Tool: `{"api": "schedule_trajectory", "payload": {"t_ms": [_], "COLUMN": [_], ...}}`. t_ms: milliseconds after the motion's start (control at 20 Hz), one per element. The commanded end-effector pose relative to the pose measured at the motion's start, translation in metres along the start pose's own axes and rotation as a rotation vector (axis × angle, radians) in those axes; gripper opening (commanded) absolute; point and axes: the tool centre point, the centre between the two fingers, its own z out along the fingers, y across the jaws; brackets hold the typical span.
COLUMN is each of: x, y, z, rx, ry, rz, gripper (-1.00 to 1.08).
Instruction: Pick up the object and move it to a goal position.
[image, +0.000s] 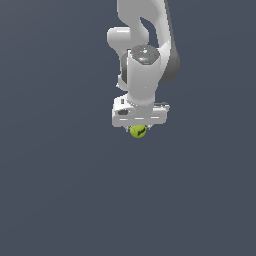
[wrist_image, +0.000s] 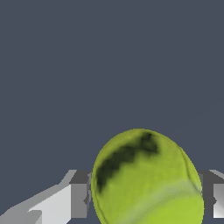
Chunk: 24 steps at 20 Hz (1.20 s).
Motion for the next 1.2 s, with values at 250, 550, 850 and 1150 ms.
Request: {"api": "schedule_trajectory", "payload": {"t_ms": [250, 550, 850, 1150], "x": [0.022, 0.039, 0.053, 0.065], "y": [0.030, 0.052, 0.069, 0.082], "z": [-0.074, -0.127, -0.169, -0.200], "rx": [0.000, 0.000, -0.001, -0.001], "ry": [0.001, 0.001, 0.001, 0.001], "rz": [0.000, 0.000, 0.000, 0.000], "gripper": [-1.00, -1.00, -1.00, -1.00]}}
